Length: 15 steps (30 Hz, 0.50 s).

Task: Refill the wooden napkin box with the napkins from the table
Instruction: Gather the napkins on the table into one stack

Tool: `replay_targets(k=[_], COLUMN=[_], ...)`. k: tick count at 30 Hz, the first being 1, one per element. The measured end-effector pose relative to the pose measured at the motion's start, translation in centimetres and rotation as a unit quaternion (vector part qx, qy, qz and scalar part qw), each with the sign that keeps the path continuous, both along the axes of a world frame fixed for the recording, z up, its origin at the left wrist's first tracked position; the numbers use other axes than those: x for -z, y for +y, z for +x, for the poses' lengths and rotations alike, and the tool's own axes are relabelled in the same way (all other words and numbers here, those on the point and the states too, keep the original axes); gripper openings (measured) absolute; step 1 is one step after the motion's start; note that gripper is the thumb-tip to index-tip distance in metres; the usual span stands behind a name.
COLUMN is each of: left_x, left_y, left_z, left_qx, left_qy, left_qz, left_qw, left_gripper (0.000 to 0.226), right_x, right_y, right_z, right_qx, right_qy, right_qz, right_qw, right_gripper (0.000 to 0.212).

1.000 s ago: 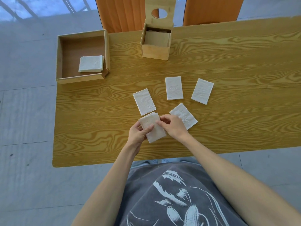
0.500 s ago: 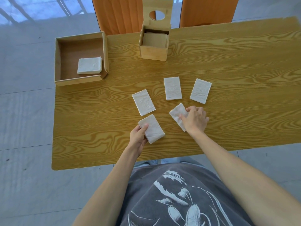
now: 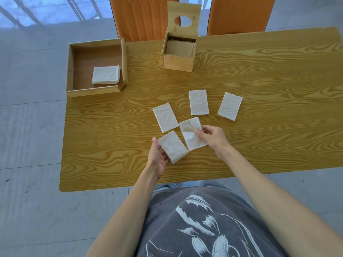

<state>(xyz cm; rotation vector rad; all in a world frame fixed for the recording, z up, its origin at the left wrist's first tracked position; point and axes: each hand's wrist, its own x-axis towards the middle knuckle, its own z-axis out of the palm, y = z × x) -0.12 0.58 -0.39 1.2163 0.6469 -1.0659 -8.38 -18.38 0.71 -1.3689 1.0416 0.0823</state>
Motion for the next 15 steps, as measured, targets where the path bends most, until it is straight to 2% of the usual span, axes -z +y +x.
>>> replay_targets(k=[3, 10, 13, 15], left_x=[-0.2, -0.3, -0.3, -0.4], left_y=[0.2, 1.1, 1.3, 1.4], left_z=[0.0, 0.7, 1.0, 1.2], left_qx=[0.0, -0.008, -0.003, 0.005], left_qy=[-0.004, -0.014, -0.014, -0.02], left_qz=[-0.002, -0.029, -0.04, -0.039], left_qw=[1.0, 0.999, 0.999, 0.999], left_gripper=[0.065, 0.064, 0.057, 0.042], right_x=[0.4, 0.9, 1.5, 1.7], right_y=[1.8, 4.8, 5.4, 5.8], right_z=[0.9, 2.8, 3.5, 3.9], right_qx=[-0.044, -0.101, -0.112, -0.134], right_qy=[-0.01, -0.014, 0.001, 0.022], right_qz=[0.044, 0.072, 0.001, -0.072], right_qw=[0.998, 0.992, 0.994, 0.988], right_gripper=[0.035, 0.033, 0.03, 0.028])
